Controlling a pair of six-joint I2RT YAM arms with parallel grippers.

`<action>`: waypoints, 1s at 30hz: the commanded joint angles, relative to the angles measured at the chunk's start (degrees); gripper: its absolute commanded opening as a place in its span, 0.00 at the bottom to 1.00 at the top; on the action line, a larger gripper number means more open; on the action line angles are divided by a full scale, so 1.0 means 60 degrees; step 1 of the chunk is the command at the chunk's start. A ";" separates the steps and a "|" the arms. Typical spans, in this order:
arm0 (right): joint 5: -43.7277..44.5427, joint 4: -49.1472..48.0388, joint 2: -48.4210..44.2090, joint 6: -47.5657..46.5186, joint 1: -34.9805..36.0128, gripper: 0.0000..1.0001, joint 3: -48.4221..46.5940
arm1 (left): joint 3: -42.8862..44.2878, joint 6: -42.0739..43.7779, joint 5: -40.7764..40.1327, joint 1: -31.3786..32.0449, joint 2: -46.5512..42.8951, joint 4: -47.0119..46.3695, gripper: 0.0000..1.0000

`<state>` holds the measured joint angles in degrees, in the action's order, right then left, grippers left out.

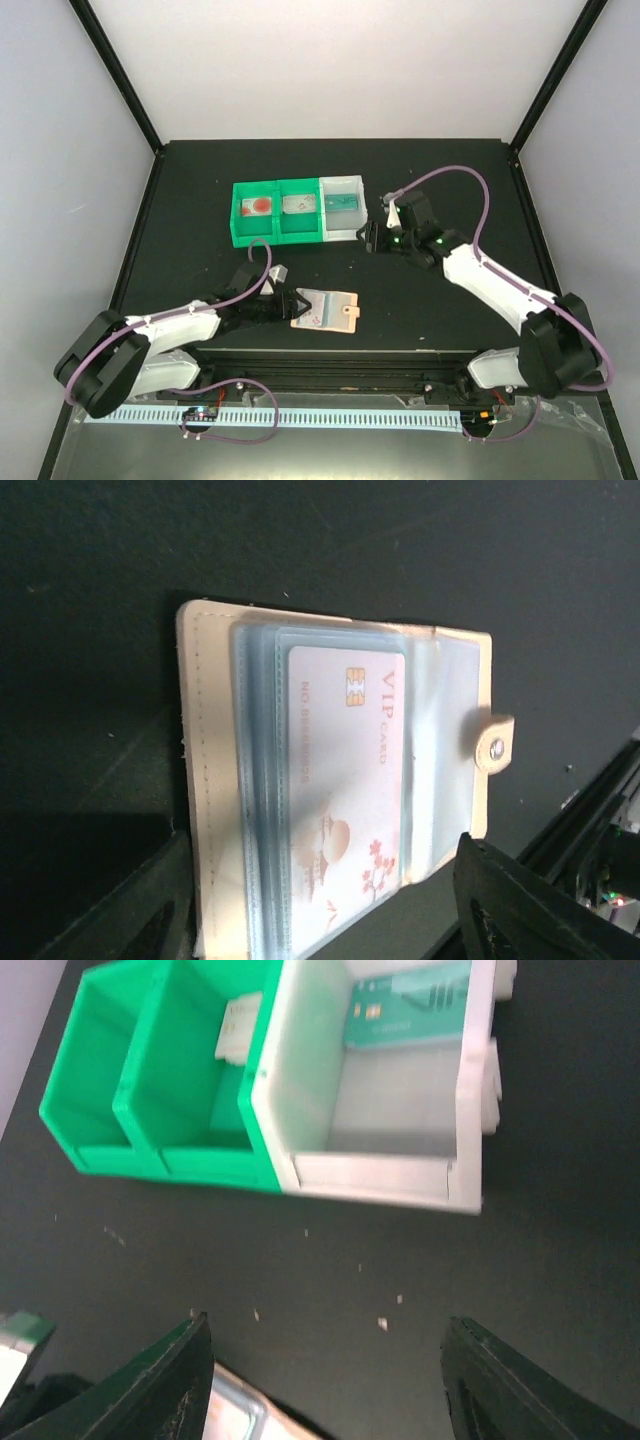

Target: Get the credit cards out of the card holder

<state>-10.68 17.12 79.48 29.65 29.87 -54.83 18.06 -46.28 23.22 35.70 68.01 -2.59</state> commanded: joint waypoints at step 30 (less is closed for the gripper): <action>-0.1797 -0.2732 0.0434 0.1160 0.2680 0.36 0.2987 | 0.0291 -0.1569 -0.0423 0.0679 -0.0312 -0.0795 0.30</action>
<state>-20.53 3.70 79.09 36.53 44.23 -36.40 17.54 -56.58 20.03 40.42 64.12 -6.04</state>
